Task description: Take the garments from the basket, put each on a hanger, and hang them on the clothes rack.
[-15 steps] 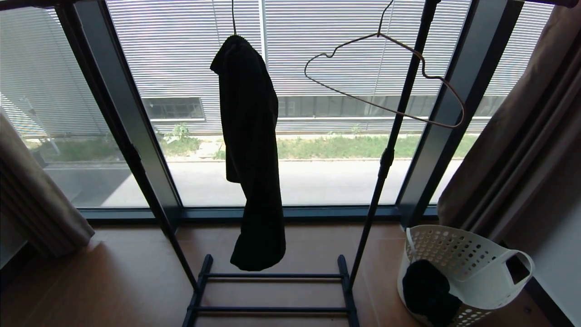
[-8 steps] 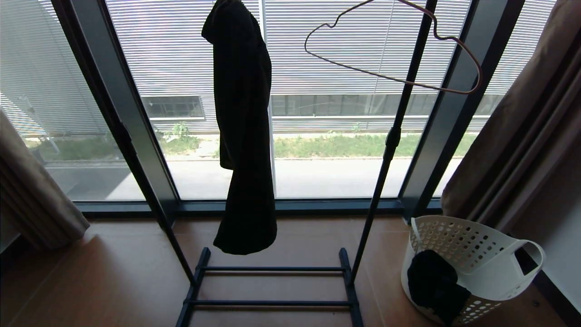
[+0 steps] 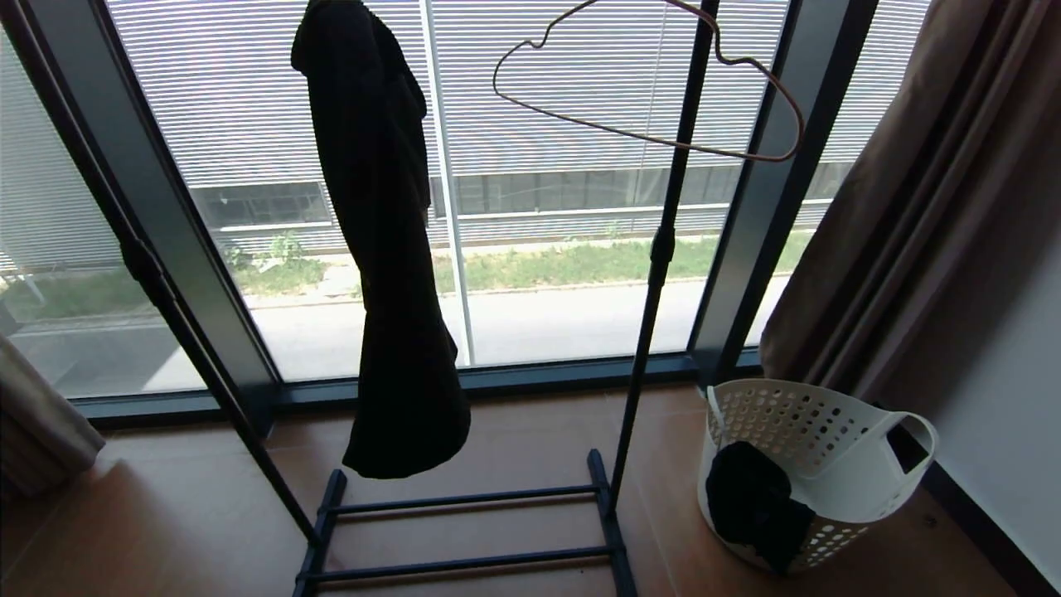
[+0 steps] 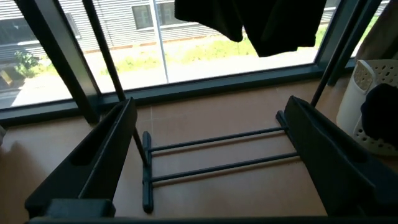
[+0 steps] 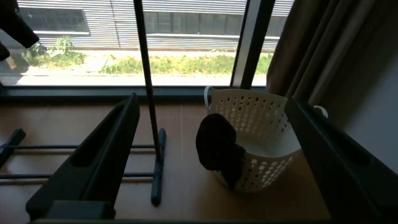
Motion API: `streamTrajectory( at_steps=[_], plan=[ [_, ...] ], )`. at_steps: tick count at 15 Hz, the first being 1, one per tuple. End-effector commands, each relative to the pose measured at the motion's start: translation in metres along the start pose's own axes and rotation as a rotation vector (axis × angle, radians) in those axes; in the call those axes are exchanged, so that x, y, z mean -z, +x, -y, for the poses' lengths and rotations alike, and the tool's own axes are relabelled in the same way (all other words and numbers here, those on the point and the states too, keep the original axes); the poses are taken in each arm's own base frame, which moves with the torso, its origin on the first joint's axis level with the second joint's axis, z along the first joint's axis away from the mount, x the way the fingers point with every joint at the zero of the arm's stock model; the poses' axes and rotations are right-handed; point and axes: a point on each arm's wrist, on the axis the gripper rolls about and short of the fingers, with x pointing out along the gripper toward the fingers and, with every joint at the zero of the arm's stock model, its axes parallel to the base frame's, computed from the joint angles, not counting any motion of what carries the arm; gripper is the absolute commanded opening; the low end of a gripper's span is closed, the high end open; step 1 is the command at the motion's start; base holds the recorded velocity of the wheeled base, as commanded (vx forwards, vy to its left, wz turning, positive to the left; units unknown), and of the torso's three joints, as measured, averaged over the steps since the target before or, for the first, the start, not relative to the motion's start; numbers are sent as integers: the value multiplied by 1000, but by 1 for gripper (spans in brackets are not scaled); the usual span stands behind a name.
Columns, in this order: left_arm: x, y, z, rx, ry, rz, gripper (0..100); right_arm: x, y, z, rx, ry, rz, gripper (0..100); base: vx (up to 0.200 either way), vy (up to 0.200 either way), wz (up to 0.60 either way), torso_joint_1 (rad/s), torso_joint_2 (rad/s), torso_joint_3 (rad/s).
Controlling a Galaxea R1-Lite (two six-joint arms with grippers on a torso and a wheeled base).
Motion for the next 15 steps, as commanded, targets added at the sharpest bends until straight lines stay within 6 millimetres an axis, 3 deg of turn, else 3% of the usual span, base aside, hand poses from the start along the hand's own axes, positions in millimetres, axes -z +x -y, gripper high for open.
streamTrajectory(
  at_steps=[1, 7, 9, 15],
  plan=[
    [0, 0, 0, 0, 0, -1, 100, 0, 0, 0, -1, 0, 2, 100, 0, 0, -600, -7, -2, 2],
    [0, 0, 0, 0, 0, -1, 100, 0, 0, 0, -2, 2, 2, 100, 0, 0, -600, -1, 0, -1],
    [0, 0, 0, 0, 0, -1, 100, 0, 0, 0, -1, 0, 2, 100, 0, 0, 0, 0, 0, 0],
    [0, 0, 0, 0, 0, -1, 100, 0, 0, 0, -1, 0, 2, 100, 0, -200, 0, 2, 4, 4]
  ],
)
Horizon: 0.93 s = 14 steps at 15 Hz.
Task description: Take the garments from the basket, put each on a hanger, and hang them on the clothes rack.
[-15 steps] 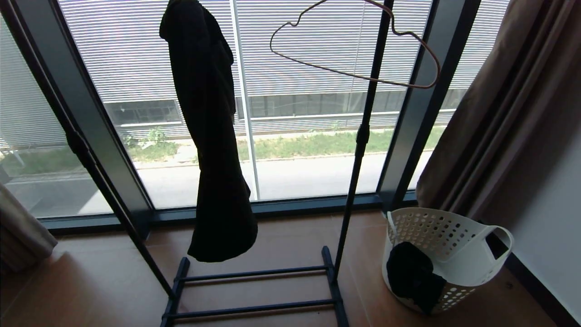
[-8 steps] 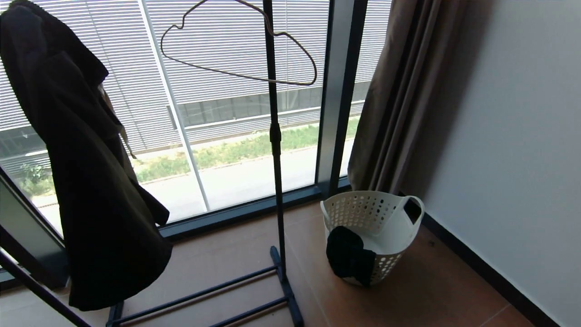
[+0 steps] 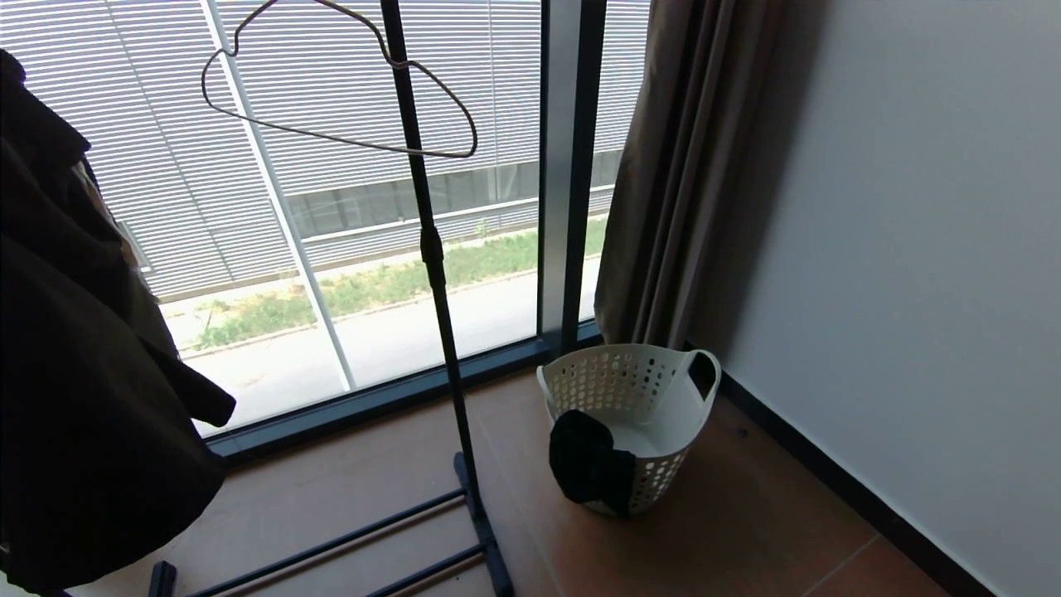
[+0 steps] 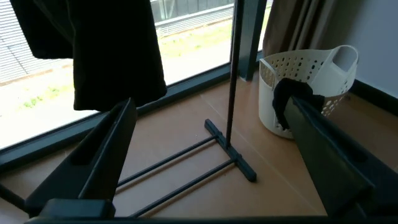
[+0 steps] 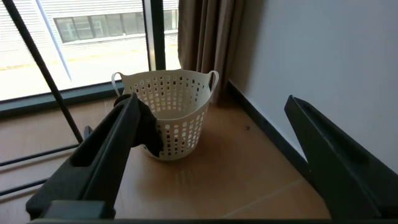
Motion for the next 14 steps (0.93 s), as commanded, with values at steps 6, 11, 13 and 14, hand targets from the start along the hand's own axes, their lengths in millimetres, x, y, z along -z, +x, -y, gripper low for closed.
streamTrajectory(
  at_steps=[6, 11, 13, 14],
  plan=[
    [0, 0, 0, 0, 0, -2, 100, 0, 0, 0, 0, 0, 0, 100, 167, -33, 0, 4, 3, 6],
    [0, 0, 0, -3, -5, -2, 100, 0, 0, 0, 0, 0, 0, 100, 160, 0, 0, 2, 1, 1],
    [0, 0, 0, -3, -2, -2, 100, 0, 0, 0, 0, 0, 0, 100, 0, 0, 0, 0, 0, 0],
    [0, 0, 0, -1, -2, -2, 100, 0, 0, 0, 0, 0, 0, 100, 0, 0, 0, 0, 0, 0]
  ],
)
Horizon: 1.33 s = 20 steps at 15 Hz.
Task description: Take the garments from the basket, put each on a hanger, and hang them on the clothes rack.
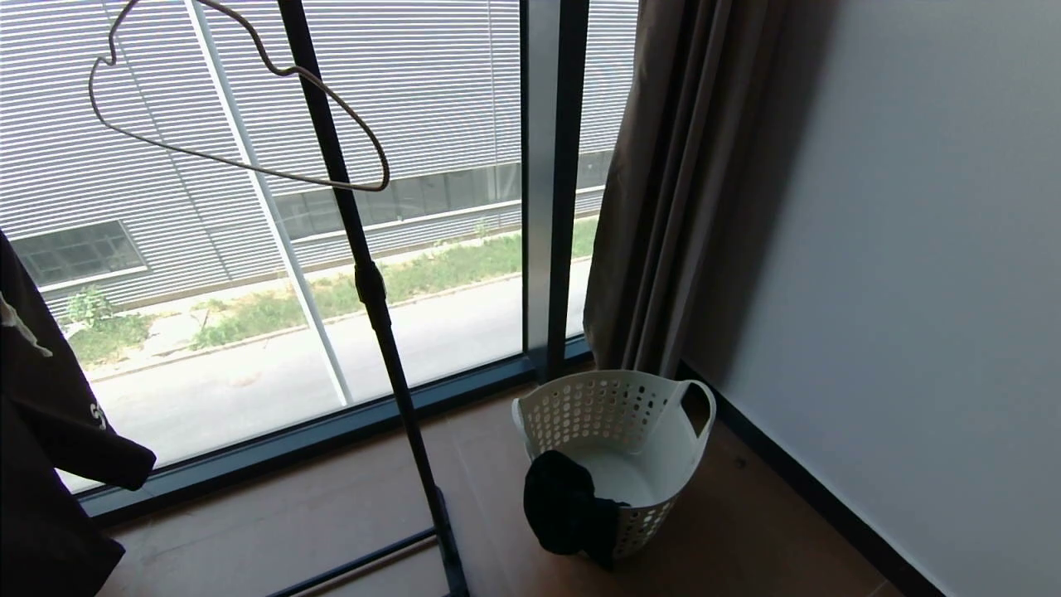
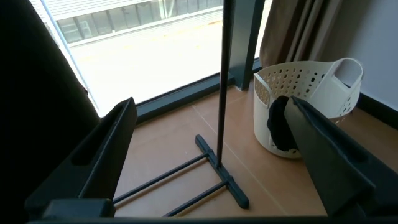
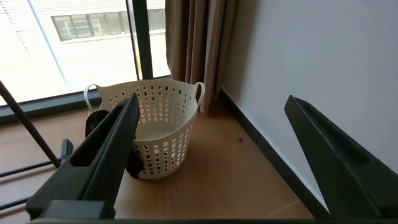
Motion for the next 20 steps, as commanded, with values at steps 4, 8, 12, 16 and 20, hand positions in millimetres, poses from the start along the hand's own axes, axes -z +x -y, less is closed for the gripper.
streamTrajectory(
  at_steps=[4, 8, 12, 16, 20],
  plan=[
    [0, 0, 0, 2, 1, -2, 100, 0, 0, 0, -1, 0, 1, 100, 0, 0, 0, 0, 0, 0],
    [0, 0, 0, 3, 1, -3, 100, 0, 0, 0, -1, 0, 1, 100, 0, 0, 0, 0, 0, 0],
    [0, 0, 0, 3, 1, -2, 100, 0, 0, 0, -1, 0, 2, 100, 0, 0, 0, 0, 0, 0],
    [0, 0, 0, 3, 1, -2, 100, 0, 0, 0, -3, 0, 2, 100, 0, 0, 0, -1, 5, -151],
    [0, 0, 0, 2, 0, -2, 100, 0, 0, 0, -1, 0, 2, 100, 0, 0, 0, 5, 1, -194]
  ],
)
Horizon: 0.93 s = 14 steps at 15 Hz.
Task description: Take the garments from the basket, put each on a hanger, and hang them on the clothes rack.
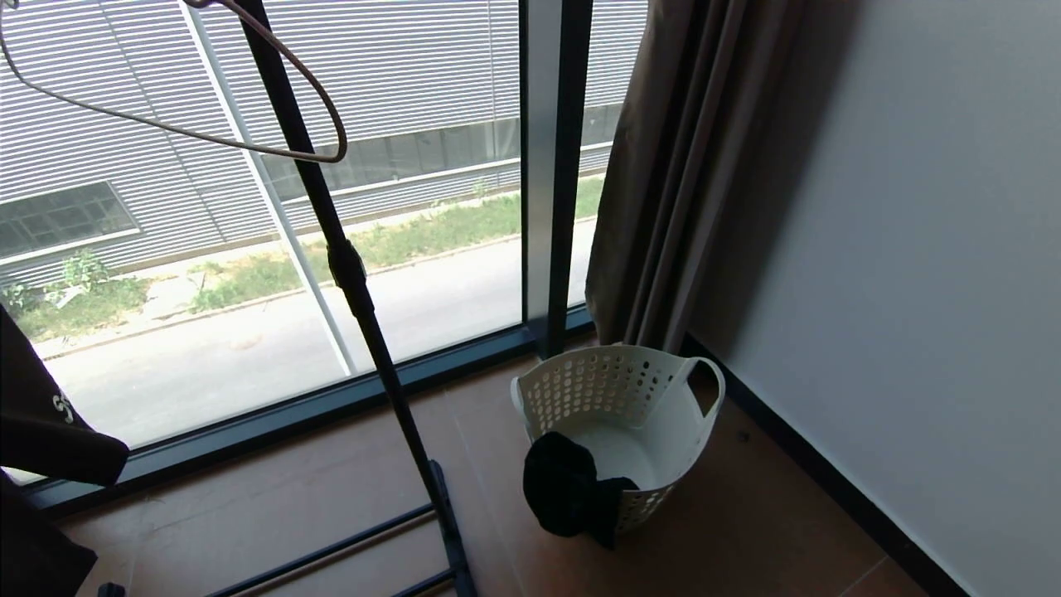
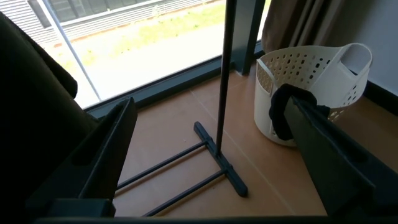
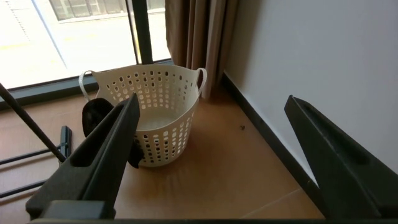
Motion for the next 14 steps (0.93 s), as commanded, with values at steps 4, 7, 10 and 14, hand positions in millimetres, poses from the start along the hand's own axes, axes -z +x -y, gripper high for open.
streamTrajectory(
  at_steps=[4, 7, 10, 14],
  plan=[
    [0, 0, 0, 0, 0, -1, 100, 0, 0, 0, -1, 0, 0, 100, 0, 0, 0, 4, 2, -200],
    [0, 0, 0, 0, 0, -1, 100, 0, 0, 0, -1, 0, 0, 100, 0, 0, 0, 4, 6, -199],
    [0, 0, 0, 0, -1, -1, 100, 0, 0, 0, -1, -2, 0, 100, 0, 0, 0, 1, 5, -204],
    [0, 0, 0, 0, -1, -1, 100, 0, 0, 0, -1, -2, 0, 100, 0, 0, 0, 0, 1, -198]
  ],
)
